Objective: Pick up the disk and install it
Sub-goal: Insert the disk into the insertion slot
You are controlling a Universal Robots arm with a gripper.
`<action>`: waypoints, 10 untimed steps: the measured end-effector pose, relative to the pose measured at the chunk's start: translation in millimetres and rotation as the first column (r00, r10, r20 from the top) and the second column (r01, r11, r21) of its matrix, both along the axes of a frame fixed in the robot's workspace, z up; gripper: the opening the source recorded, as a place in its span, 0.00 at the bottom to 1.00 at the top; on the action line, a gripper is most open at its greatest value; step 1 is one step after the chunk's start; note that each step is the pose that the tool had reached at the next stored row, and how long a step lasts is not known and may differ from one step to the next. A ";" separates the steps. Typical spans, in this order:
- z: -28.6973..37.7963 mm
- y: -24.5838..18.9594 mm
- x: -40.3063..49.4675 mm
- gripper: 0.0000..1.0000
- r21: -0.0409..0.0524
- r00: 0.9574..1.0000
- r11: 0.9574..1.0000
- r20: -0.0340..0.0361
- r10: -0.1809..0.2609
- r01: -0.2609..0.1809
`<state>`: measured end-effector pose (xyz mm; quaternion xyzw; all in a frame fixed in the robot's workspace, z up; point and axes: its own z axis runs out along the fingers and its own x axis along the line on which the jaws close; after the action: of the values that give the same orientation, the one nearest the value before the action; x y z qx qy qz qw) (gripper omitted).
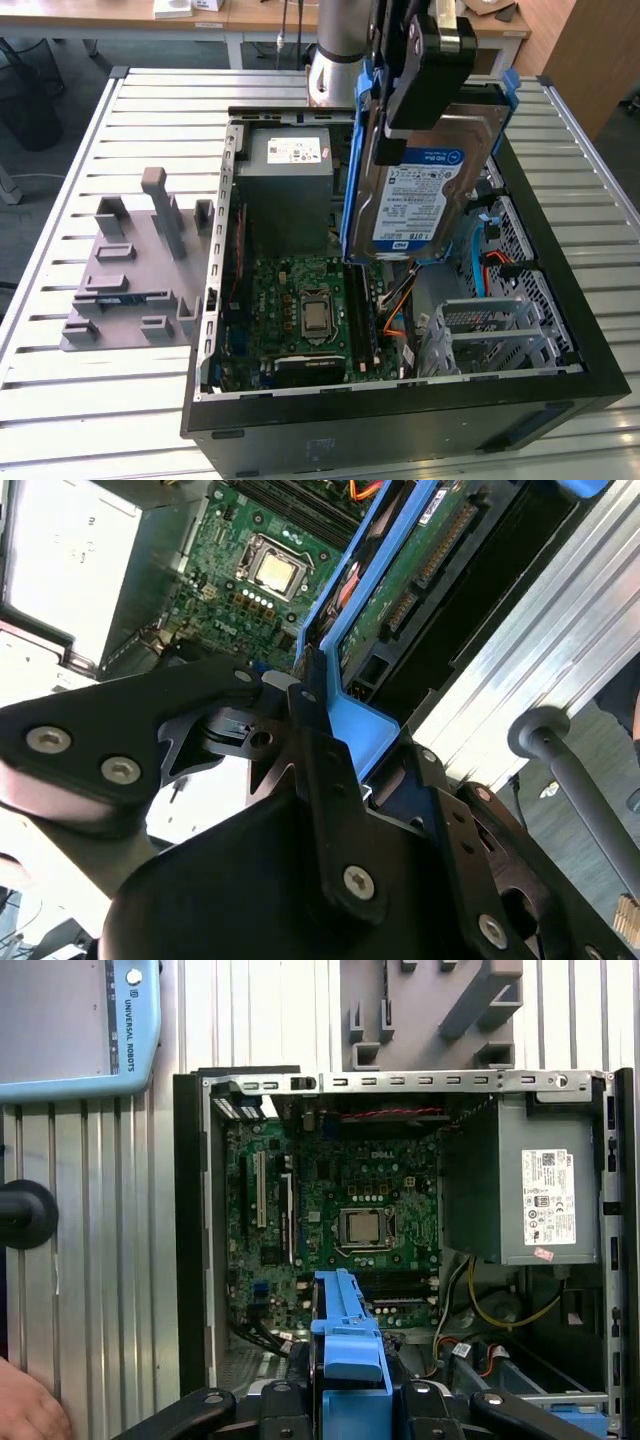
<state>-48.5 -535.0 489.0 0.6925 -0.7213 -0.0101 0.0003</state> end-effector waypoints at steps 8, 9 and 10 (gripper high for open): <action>-1.8 -11.9 4.8 0.36 -0.002 1.000 1.000 0.000 0.000 0.000; -2.2 -12.5 6.8 0.36 -0.002 1.000 1.000 0.000 0.000 0.000; -2.5 -13.0 9.0 0.36 -0.003 1.000 1.000 0.000 0.000 0.000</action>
<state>-39.5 -548.0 486.5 0.6925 -0.7214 -0.0092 0.0012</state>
